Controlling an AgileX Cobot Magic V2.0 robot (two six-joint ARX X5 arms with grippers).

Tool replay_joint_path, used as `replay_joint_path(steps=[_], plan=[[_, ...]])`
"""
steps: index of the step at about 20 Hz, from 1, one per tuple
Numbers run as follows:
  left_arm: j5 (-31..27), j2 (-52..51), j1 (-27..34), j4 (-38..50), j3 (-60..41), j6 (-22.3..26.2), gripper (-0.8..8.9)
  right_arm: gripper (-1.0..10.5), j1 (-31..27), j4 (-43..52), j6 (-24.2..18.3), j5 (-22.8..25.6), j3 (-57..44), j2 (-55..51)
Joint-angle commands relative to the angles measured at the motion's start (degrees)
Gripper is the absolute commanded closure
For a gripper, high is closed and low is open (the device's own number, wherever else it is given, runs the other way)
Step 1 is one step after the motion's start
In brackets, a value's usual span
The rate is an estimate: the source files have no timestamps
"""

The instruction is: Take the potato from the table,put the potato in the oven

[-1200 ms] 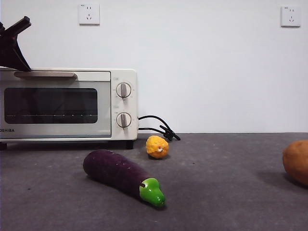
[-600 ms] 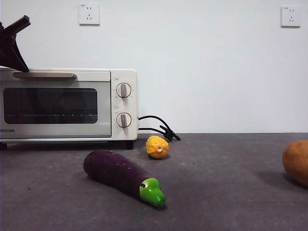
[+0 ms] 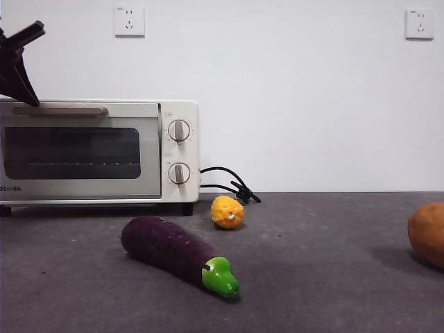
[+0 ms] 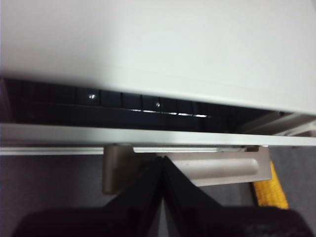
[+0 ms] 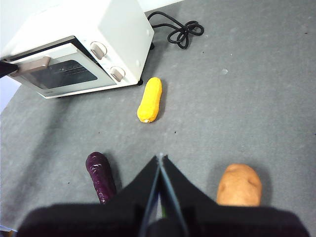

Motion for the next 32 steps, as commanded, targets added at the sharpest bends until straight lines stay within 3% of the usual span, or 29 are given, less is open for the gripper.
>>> replay_joint_path(steps=[1,15,25,32], plan=[[-2.49,2.51,-0.77,-4.33,-1.95,2.29,8.21,9.6,0.20,0.13,-0.37,-0.26,0.17,-0.24],[-9.53,2.51,-3.32,-9.22,-1.95,7.28,8.21,9.6,0.20,-0.11,-0.39,-0.44,0.17,-0.24],[-10.08,2.51,-3.67,-11.17,-1.95,8.83,8.21,9.6,0.20,-0.11,-0.39,-0.44,0.17,-0.24],[-16.22,2.51,-5.25,-14.69,-1.95,12.79,8.21,9.6,0.20,-0.11,-0.39,-0.44,0.17,-0.24]])
